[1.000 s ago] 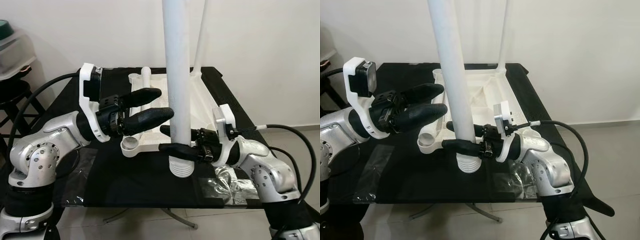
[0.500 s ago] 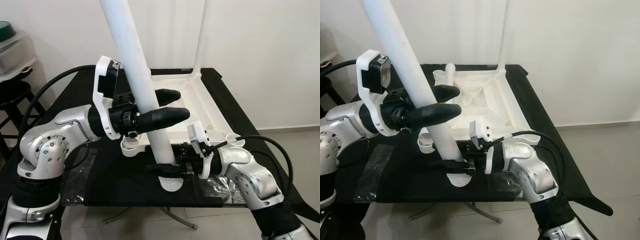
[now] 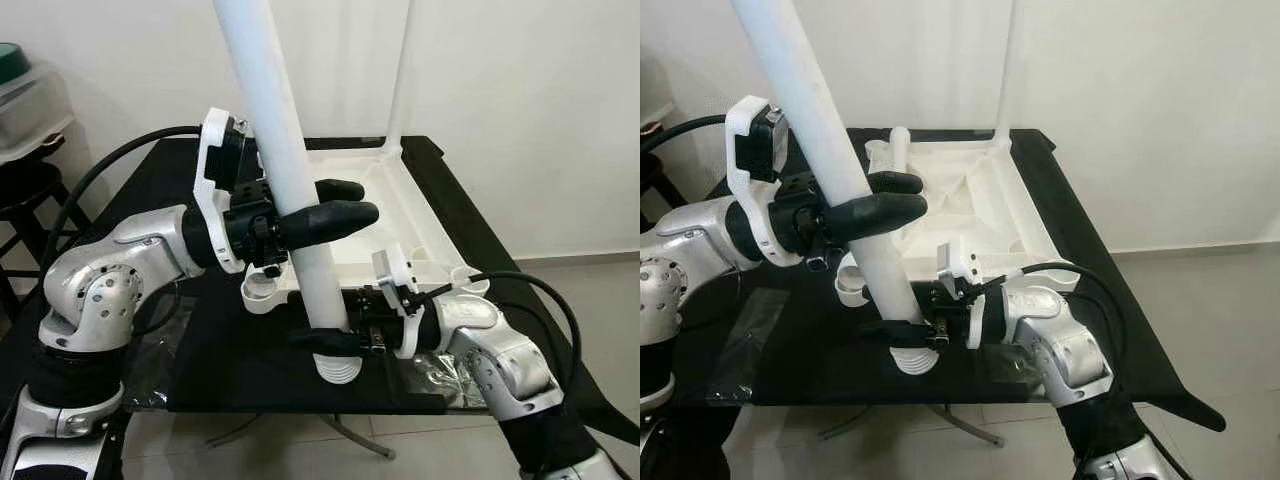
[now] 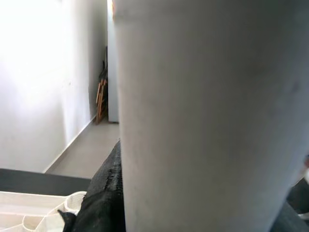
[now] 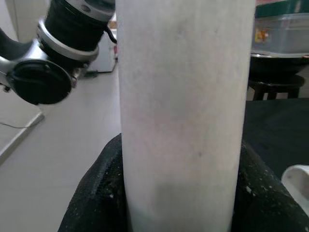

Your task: Building children table

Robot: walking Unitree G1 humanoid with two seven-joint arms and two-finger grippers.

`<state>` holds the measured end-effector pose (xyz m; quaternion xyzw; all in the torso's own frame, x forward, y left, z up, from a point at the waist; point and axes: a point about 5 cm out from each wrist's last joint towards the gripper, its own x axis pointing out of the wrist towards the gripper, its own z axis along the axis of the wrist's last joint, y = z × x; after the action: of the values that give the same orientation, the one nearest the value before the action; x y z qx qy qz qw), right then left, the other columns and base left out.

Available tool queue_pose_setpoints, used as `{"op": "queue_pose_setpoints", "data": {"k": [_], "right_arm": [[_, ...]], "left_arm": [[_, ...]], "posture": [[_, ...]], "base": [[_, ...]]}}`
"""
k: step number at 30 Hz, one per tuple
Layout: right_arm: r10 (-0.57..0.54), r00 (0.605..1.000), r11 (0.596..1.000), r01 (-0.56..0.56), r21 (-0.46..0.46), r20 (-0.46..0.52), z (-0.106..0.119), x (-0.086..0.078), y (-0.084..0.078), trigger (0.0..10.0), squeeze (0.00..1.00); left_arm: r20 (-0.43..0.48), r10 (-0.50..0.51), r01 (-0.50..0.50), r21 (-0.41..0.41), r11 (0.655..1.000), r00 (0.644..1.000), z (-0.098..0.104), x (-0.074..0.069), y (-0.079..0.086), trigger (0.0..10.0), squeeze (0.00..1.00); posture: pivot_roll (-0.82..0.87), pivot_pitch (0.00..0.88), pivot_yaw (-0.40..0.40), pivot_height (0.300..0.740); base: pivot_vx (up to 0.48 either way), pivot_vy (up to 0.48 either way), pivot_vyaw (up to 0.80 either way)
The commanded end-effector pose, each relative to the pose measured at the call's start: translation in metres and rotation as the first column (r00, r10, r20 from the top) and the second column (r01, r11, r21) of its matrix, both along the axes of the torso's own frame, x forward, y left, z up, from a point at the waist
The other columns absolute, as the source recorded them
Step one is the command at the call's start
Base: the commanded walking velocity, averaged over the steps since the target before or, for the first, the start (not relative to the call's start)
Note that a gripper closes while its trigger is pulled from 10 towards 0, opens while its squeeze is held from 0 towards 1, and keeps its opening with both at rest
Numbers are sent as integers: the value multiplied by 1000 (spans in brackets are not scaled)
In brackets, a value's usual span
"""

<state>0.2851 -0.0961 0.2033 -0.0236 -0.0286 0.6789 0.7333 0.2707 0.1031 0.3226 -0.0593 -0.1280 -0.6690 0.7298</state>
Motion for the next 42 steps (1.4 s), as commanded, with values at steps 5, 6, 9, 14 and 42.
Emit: {"op": "queue_pose_setpoints", "data": {"k": [5,6,9,14,42], "right_arm": [[26,1000,1000,-26,12,14,10,5,17,10000,1000],[38,999,999,-38,20,0,13,7,19,10000,1000],[42,999,999,-42,0,29,17,10,23,10000,1000],[61,995,997,-57,-45,76,19,12,27,10000,992],[32,992,999,-30,-25,121,25,28,44,0,0]], "left_arm": [[57,-58,53,88,995,997,3,1,-20,0,0],[68,-63,56,98,994,996,4,2,-23,0,0],[90,-88,79,107,991,992,9,3,-30,0,0],[110,-123,109,126,986,986,14,4,-38,0,0],[171,-263,238,153,959,949,22,-1,-59,0,161]], "posture": [[-101,18,-2,740],[-101,18,-2,740],[-97,13,4,740],[-94,9,10,740],[-94,9,11,740]], "base": [[0,0,0],[0,0,0],[0,0,0],[0,0,0],[0,0,0]]}}
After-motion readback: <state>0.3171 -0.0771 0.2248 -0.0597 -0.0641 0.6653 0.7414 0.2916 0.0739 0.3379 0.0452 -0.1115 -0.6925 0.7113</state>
